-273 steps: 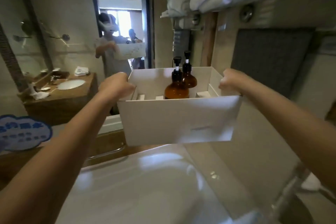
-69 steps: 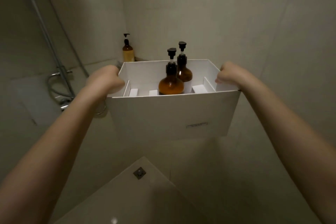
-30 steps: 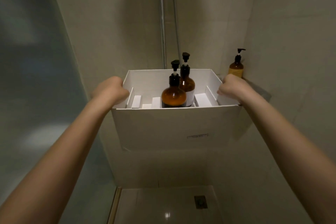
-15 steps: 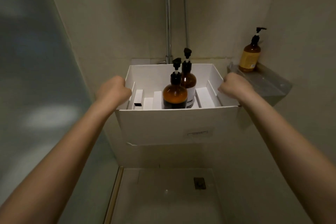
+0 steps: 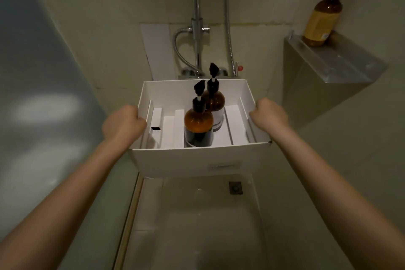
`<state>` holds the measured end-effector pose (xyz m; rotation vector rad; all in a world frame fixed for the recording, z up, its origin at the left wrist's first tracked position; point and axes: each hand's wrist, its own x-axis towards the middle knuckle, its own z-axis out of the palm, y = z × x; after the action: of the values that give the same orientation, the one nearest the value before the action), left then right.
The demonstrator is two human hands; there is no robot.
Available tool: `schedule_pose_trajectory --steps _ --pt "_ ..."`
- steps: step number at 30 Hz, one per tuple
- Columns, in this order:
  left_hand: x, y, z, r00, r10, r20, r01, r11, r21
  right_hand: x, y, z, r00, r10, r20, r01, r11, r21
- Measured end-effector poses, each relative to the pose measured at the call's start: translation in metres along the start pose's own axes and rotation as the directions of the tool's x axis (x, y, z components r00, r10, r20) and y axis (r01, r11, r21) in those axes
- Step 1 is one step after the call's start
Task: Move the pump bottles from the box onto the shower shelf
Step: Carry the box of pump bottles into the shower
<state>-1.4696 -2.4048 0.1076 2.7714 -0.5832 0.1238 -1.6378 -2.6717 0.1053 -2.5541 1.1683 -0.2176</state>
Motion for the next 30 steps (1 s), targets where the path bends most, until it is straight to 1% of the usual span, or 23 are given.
schedule_pose_trajectory --steps 3,7,11,14,20,22,24,26,28,30 --pt "-0.001 -0.007 0.037 1.000 -0.006 0.016 0.006 1.000 -0.009 0.009 0.013 0.037 1.000 0.019 0.007 -0.019 1.000 -0.016" --pt "0.000 -0.019 0.096 0.999 -0.022 0.034 0.021 1.000 0.004 0.016 0.035 0.093 0.999 0.036 0.028 -0.037 0.999 0.013" --pt "-0.002 -0.031 0.161 0.998 -0.033 0.058 0.034 0.999 -0.020 0.019 0.060 0.152 0.997 0.047 0.065 -0.050 0.997 0.054" --pt "-0.010 -0.039 0.212 0.997 -0.034 0.070 0.037 0.998 -0.048 0.022 0.079 0.200 0.994 0.063 0.088 -0.068 0.996 0.053" --pt "-0.024 -0.062 0.315 0.999 -0.031 0.038 0.033 0.998 -0.061 0.032 0.123 0.302 0.990 0.053 0.131 -0.059 0.997 0.042" --pt "-0.028 -0.073 0.355 0.998 -0.047 0.049 0.050 0.997 -0.056 0.033 0.136 0.341 0.987 0.075 0.142 -0.083 0.996 0.045" --pt "-0.033 -0.087 0.396 0.996 -0.060 0.064 0.064 0.996 -0.055 0.032 0.148 0.381 0.986 0.095 0.134 -0.097 0.995 0.005" --pt "-0.038 -0.102 0.438 0.996 -0.056 0.072 0.060 0.997 -0.055 0.030 0.161 0.422 0.994 0.052 0.093 -0.046 0.997 -0.069" --pt "-0.043 -0.113 0.478 0.995 -0.055 0.082 0.058 0.997 -0.046 0.029 0.174 0.461 0.997 0.028 0.076 -0.023 0.997 -0.073" --pt "-0.047 -0.123 0.516 0.993 -0.075 0.096 0.077 0.997 -0.018 0.028 0.188 0.501 0.996 0.032 0.088 -0.027 0.998 -0.061"
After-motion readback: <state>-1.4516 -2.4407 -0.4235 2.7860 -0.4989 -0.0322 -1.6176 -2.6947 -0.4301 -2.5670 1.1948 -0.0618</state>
